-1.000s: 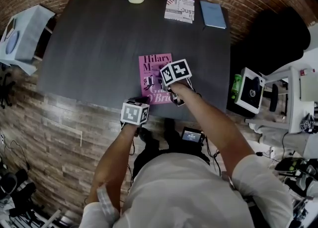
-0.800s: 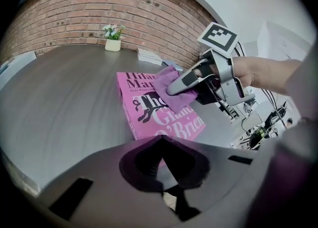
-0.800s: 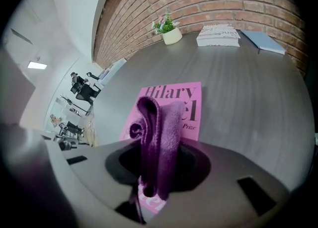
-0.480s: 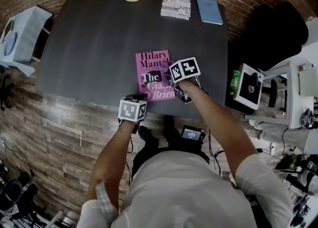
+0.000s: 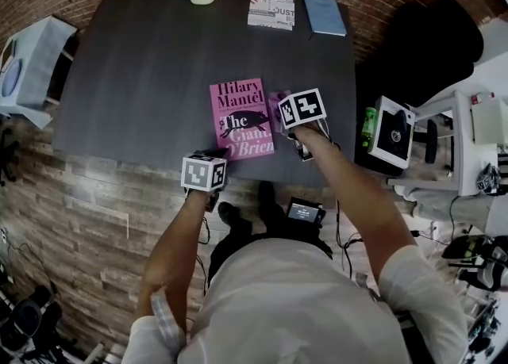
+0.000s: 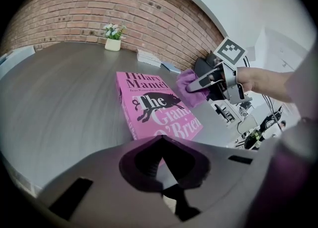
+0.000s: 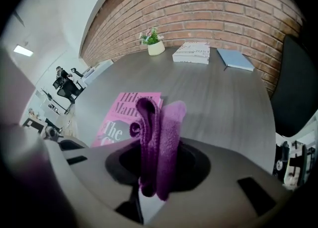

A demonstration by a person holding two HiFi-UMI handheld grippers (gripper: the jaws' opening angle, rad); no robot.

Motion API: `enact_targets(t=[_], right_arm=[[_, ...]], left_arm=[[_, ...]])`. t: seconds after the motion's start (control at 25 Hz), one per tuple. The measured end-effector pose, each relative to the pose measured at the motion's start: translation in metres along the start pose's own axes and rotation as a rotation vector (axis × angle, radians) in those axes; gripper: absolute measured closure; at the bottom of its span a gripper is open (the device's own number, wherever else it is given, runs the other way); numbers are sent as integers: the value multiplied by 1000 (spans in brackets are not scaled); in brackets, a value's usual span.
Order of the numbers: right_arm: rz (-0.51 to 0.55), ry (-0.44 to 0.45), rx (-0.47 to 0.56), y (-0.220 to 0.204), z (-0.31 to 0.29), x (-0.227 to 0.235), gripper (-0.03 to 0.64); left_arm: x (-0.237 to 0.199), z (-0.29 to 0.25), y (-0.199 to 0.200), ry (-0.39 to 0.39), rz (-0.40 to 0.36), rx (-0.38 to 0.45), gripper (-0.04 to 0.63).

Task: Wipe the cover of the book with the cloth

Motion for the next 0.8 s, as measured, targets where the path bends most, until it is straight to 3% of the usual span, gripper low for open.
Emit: enact_targets(t=[0.28,0.8], right_arm=[[-5,30,35,1,15,-11,509],[84,210,-23,-12,-14,-107,508]], left_arm=[[6,9,-12,-18,-22,25,588],[5,29,-48,-72,11,35,588]])
Point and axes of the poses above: the fingertips, and each gripper's own axes: z backward along the fingers, x to its right, y out of its top, the point moved 7 cm from there along z, backward along the fingers, and after that the axes turned 7 degrees about -x, right-handed, at the moved point
